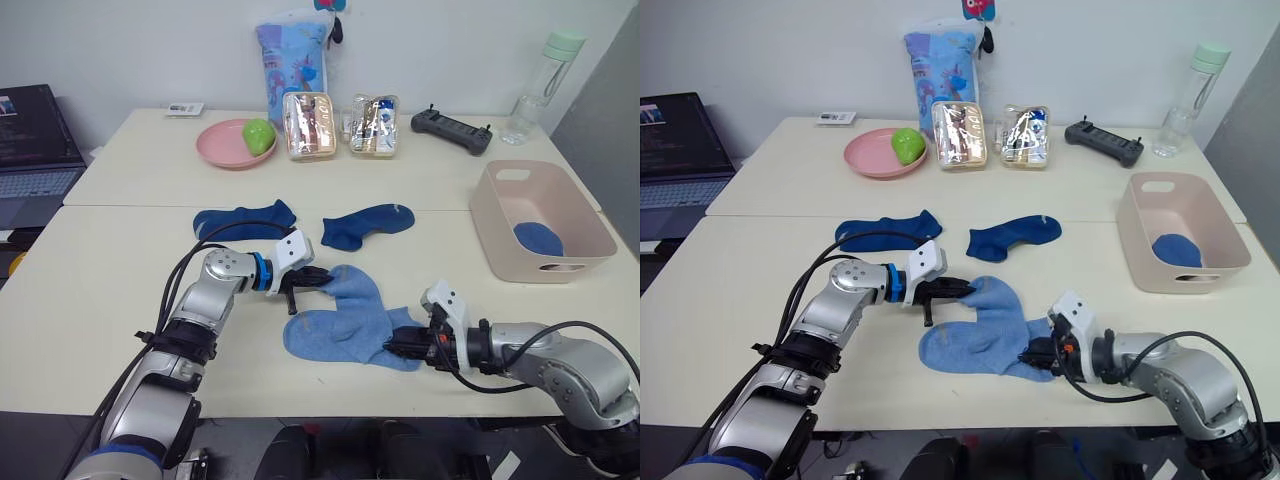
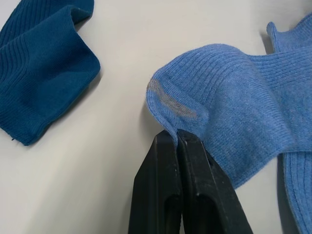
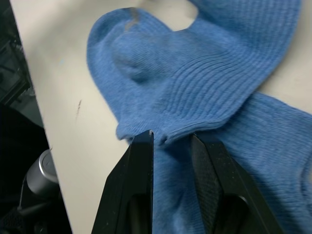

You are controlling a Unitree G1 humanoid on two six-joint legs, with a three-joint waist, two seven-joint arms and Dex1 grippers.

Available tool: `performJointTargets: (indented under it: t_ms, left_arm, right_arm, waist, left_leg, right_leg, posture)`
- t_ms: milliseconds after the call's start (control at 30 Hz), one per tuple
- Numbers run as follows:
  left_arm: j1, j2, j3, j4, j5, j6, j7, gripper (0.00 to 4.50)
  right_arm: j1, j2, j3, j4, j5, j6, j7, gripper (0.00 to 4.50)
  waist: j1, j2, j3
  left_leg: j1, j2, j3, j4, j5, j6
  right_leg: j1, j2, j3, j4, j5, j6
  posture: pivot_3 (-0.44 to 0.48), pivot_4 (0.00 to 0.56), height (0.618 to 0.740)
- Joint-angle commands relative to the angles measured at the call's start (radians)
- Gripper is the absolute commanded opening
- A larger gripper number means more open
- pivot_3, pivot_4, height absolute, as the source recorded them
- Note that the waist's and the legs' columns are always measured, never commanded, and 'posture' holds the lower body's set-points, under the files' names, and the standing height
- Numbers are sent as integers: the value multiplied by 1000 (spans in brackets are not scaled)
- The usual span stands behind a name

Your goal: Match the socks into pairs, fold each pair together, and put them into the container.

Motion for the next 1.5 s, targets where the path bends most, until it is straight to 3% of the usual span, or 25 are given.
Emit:
performJointTargets:
  t_ms: [33,300,467,633,933,1233,1500]
  left_arm:
    - [-12,2,23,-20,-14,-13,2,0]
    - [-12,4,23,-17,-11,-17,4,0]
    - [-10,6,26,-23,-15,-17,3,0]
    - [12,18,63,-83,-58,18,3,0]
    - [201,111,221,-543,-319,375,35,0]
    - [481,158,299,-862,-463,573,162,0]
    - [623,118,271,-915,-446,529,254,0]
  right_arm:
    - [-6,13,-38,-5,19,28,-34,1229]
    - [2,24,-47,-21,44,46,-33,1229]
    - [-1,20,-57,-26,64,46,-29,35]
    - [-10,-9,-93,-33,90,63,-11,35]
    - [-49,-171,-232,-23,225,118,99,35]
    - [-136,-356,-153,88,199,64,330,35]
    - [-201,-352,12,177,53,-46,388,35]
  waist:
    - [0,0,0]
    - [0,0,0]
    - [0,0,0]
    - [-1,0,0]
    - [0,0,0]
    - [2,1,0]
    - [4,1,0]
  left_leg:
    - [0,0,0,0,0,0]
    - [0,0,0,0,0,0]
    - [0,0,0,0,0,0]
    - [0,0,0,0,0,0]
    - [0,0,0,0,0,0]
    - [1,0,1,0,0,0]
    - [1,0,1,0,0,0]
  right_leg:
    - [0,0,0,0,0,0]
    - [0,0,0,0,0,0]
    - [0,0,0,0,0,0]
    - [0,0,0,0,0,0]
    - [0,0,0,-1,0,0]
    - [0,0,1,-1,0,0]
    - [1,0,2,-1,0,0]
  posture:
    - [0,150,740]
    - [0,150,740]
    - [0,150,740]
    - [0,150,740]
    - [0,150,740]
    - [0,150,740]
    - [0,150,740]
